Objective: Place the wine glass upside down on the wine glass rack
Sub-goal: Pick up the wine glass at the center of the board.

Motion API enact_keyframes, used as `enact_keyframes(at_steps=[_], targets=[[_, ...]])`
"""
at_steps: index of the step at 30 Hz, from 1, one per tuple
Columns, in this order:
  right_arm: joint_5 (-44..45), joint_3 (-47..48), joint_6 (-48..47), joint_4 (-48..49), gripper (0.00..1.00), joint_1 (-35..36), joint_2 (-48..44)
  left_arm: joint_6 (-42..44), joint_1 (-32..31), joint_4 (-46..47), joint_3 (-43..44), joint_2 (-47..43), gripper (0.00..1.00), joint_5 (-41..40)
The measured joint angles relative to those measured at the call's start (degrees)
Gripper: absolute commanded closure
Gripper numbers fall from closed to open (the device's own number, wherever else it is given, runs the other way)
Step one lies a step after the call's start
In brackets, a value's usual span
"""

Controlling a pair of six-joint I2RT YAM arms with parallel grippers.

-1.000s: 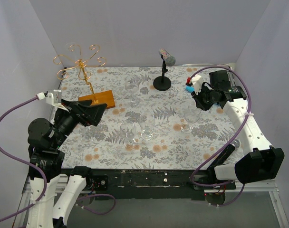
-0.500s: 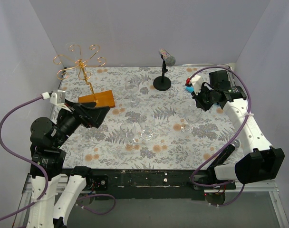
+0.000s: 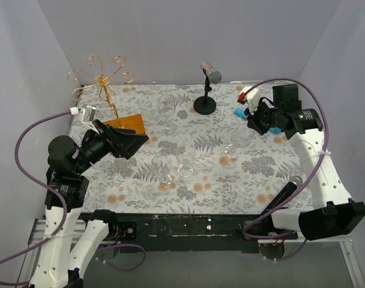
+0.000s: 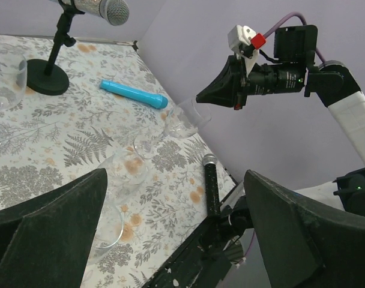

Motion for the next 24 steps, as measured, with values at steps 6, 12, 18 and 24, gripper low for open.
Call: enact_keyframes(at_steps=[6, 12, 18, 24], targets=[[-3.8, 4.4, 0.1, -1.4, 0.99, 0.0, -0.2, -3.1, 0.0, 3.8, -0.6, 3.2, 0.02, 4.4], [-7.1, 9.1, 0.5, -2.6, 0.99, 0.0, -0.5, -5.7, -0.1, 7.3, -1.5, 5.7, 0.02, 6.6], [-9.3, 11.8, 1.1, -2.7, 0.99, 0.0, -1.5, -7.7, -0.6, 10.2, -2.0, 7.8, 0.02, 7.0], [-10.3, 11.9, 1.2, -3.1, 0.99, 0.0, -1.6, -8.6, -2.7, 11.8, -2.3, 9.8, 0.02, 6.6]])
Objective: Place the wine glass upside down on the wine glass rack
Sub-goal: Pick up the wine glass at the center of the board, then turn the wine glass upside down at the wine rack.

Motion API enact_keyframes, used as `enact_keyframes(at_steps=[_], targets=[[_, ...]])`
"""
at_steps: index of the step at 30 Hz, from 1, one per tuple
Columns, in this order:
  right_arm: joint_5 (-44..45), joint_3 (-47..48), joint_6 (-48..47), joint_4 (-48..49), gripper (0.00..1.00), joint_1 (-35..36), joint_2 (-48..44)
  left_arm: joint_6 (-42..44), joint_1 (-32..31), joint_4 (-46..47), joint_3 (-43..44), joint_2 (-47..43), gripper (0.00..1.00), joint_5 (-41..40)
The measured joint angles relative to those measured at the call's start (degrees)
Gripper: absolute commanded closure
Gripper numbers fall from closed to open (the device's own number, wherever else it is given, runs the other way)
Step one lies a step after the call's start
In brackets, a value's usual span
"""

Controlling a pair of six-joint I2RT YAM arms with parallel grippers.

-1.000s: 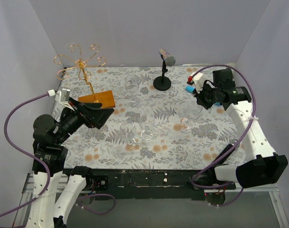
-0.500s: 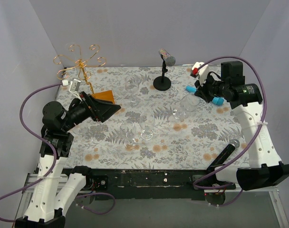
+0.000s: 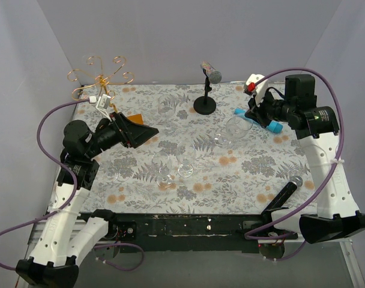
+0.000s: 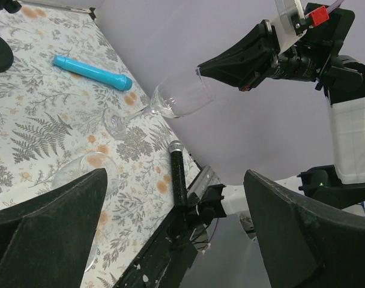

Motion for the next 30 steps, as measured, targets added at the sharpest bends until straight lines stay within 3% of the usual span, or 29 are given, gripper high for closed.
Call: enact_keyframes(at_steps=[16, 30], targets=[[-1.4, 2.8, 0.1, -1.2, 0.99, 0.0, 0.0, 2.1, -16.8, 1.2, 1.6, 12.0, 0.02, -11.0], [-4.0, 7.7, 0.7, -1.1, 0.99, 0.0, 0.4, 4.4, -18.0, 4.7, 5.1, 21.6, 0.02, -13.9]])
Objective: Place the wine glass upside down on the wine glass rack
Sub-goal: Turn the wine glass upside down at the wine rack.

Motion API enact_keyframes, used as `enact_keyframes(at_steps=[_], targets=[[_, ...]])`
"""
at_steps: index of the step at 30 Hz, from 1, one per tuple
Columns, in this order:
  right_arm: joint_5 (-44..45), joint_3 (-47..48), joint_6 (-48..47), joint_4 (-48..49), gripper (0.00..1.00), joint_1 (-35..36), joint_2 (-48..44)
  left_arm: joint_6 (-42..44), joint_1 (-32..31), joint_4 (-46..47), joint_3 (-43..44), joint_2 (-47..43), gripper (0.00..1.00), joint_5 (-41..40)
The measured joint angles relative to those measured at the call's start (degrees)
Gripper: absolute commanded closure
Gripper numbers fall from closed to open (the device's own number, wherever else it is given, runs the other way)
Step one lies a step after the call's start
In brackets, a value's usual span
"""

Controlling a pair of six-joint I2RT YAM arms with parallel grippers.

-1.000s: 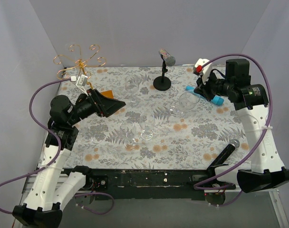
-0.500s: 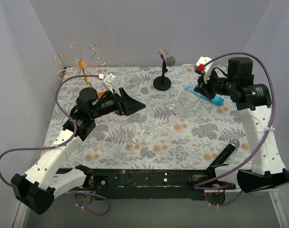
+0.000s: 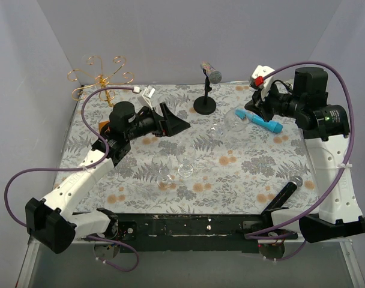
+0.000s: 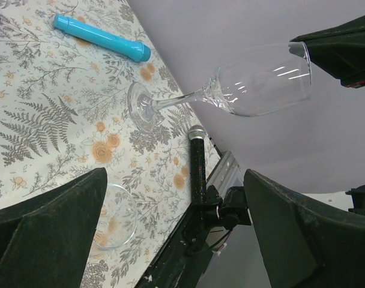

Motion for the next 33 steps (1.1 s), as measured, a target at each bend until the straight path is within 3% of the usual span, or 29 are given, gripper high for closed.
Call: enact_keyframes(at_steps=[27, 33], targets=[[-5.9, 9.4, 4.5, 2.7, 0.99, -0.1, 3.3, -1.2, 0.0, 6.3, 6.4, 13.5, 0.02, 1.2], [-8.0, 11.3, 5.4, 3.0, 0.99, -0.2, 4.3, -5.4, 0.0, 9.4, 6.4, 17.0, 0.14, 5.3]])
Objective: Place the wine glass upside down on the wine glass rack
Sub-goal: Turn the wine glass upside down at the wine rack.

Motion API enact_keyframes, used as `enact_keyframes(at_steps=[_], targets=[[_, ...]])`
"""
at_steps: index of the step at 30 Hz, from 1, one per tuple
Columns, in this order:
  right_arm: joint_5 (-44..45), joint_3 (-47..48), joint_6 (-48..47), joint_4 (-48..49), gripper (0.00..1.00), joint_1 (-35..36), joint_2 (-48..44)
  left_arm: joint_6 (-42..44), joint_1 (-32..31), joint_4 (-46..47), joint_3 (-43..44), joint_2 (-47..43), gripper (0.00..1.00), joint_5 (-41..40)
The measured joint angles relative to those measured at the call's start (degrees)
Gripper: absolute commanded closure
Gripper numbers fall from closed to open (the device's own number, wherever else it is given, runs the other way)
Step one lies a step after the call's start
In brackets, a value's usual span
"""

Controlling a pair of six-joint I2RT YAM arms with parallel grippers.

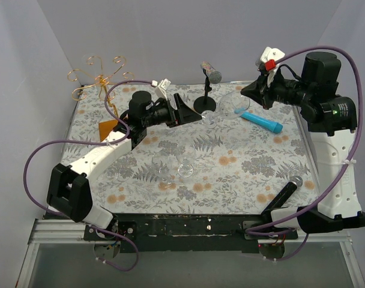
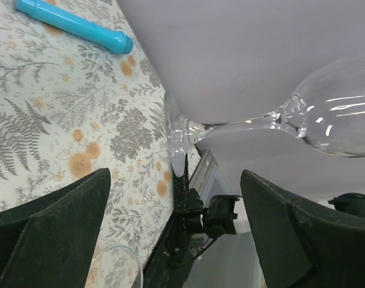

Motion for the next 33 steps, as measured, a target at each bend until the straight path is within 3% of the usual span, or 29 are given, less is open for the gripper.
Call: enact_keyframes(at_steps=[5, 19, 23, 29, 33], targets=[[-1.1, 0.2, 0.2, 0.0, 0.99, 0.0, 0.3, -4.6, 0.0, 4.3, 0.0, 1.9, 0.27, 5.1], [-3.4, 0.2, 1.1, 0.0, 0.99, -0.4, 0.3, -11.6, -0.7, 10.1, 0.0, 6.0, 0.49, 11.7], [-4.1, 0.2, 1.5, 0.0, 0.99, -0.5, 0.3, -12.8, -1.5, 10.8, 0.4, 7.6, 0.61, 12.7], [-4.7, 0.2, 1.5, 1.0, 0.99, -0.7, 0.2, -13.7, -2.1, 10.8, 0.9, 8.6, 1.00, 13.4], [-4.7, 0.0, 1.5, 1.4, 0.99, -0.8, -0.3, -13.9, -2.1, 11.1, 1.0, 8.7, 1.00, 13.3]])
